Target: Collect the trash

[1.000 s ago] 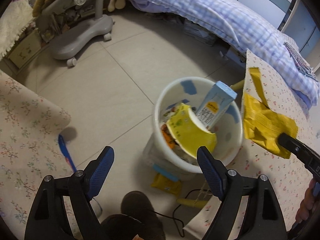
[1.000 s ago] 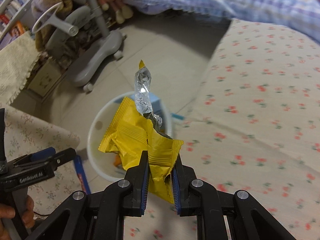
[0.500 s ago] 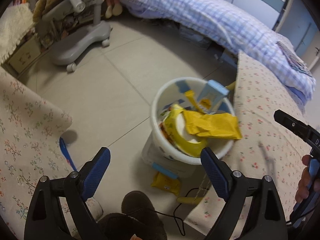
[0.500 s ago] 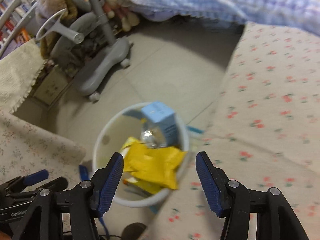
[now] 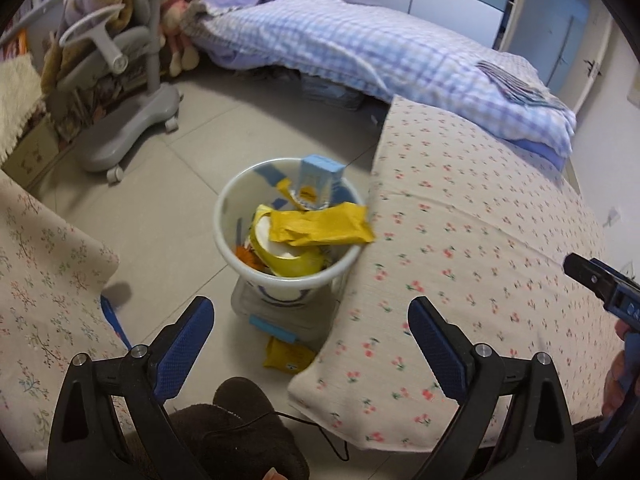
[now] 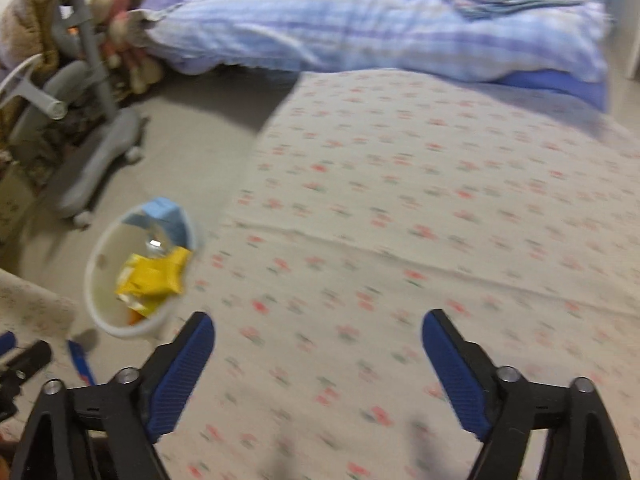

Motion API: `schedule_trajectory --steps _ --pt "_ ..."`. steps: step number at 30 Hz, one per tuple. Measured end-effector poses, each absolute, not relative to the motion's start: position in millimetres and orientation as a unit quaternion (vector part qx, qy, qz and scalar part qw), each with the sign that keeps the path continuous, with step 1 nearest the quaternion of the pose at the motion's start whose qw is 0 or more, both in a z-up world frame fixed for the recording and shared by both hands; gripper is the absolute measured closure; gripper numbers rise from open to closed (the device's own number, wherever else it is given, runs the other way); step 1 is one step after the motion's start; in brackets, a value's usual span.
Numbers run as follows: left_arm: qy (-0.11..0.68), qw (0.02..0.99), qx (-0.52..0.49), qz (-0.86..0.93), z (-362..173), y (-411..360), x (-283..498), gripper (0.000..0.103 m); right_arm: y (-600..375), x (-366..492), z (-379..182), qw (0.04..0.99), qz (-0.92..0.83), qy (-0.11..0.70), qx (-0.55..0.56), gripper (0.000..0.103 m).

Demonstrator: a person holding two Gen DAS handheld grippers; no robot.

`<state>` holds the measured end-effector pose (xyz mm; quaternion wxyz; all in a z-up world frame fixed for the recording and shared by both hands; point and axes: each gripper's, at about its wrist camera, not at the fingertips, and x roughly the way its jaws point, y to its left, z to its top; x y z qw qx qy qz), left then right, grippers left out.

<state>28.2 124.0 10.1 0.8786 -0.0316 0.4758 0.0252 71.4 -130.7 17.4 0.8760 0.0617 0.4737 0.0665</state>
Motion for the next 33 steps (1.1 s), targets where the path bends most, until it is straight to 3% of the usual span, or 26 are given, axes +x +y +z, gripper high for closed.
schedule_trajectory --steps 7,15,33 --pt "0.445 0.894 0.009 0.038 10 92 5 0.004 -157 12 25 0.898 0.023 0.435 0.053 0.006" --pt "0.441 0.896 0.026 0.037 -6 76 -4 0.004 -159 -15 10 0.92 -0.026 0.39 0.01 0.006" --pt "0.44 0.897 0.021 0.034 -9 71 -6 0.004 -166 -14 -7 0.911 -0.02 0.412 0.027 0.006"
